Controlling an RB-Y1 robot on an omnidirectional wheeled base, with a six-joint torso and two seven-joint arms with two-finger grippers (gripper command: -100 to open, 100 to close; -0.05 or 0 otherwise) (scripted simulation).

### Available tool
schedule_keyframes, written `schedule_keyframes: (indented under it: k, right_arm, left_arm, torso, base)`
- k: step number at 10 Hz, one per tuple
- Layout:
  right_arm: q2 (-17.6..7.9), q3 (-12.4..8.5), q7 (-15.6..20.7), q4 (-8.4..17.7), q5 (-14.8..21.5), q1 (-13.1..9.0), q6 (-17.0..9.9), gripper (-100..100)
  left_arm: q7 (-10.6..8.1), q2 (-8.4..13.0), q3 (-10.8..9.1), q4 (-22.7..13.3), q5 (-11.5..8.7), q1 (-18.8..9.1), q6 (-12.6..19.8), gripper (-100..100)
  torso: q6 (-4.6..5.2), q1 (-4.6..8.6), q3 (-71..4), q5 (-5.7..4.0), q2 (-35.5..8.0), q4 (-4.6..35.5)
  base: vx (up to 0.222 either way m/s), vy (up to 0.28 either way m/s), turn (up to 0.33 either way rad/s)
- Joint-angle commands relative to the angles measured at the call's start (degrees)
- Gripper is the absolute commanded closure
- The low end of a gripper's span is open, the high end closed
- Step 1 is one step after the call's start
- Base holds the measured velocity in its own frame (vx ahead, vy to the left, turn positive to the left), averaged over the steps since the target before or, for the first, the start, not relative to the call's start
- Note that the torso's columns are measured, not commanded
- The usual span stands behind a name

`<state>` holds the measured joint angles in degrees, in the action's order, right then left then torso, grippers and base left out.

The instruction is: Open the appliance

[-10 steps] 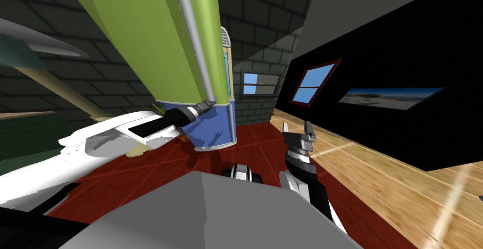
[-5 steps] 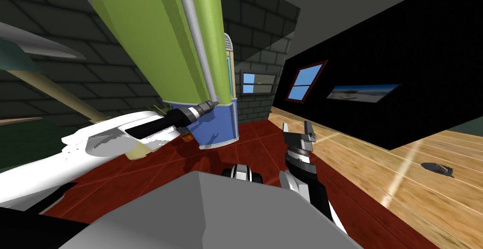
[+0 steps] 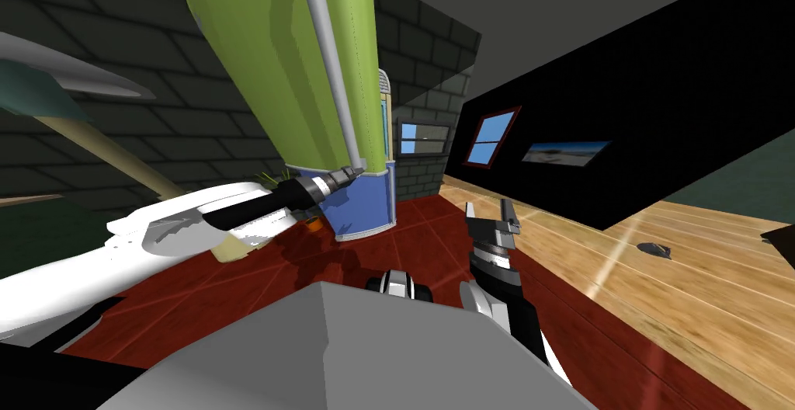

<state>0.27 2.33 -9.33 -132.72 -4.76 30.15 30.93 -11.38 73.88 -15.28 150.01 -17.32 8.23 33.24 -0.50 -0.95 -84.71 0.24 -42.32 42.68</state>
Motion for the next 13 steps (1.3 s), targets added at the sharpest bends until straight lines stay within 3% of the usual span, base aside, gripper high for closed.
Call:
schedule_keyframes:
  k: [1,6,13]
  right_arm:
    - [0.0,0.0,0.0,0.0,0.0,0.0,0.0,0]
    - [0.0,0.0,0.0,0.0,0.0,0.0,0.0,0]
    - [0.0,0.0,0.0,0.0,0.0,0.0,0.0,0]
  left_arm:
    - [-0.25,0.4,-0.56,-0.1,-0.2,-0.5,-1.6,100]
    - [-0.60,1.8,0.78,0.0,-1.3,-0.2,-5.5,100]
    - [-1.22,3.7,1.74,-0.1,-2.3,-1.0,-10.7,100]
  torso:
    - [0.00,-0.17,0.2,0.09,-0.3,0.0]
    - [0.24,0.86,0.0,-0.24,0.2,-0.2]
    - [0.02,0.03,-0.1,0.03,0.2,-0.1]
  base:
    - [-0.253,0.148,-0.071]
    - [-0.187,0.131,-0.071]
    - [-0.148,0.197,-0.086]
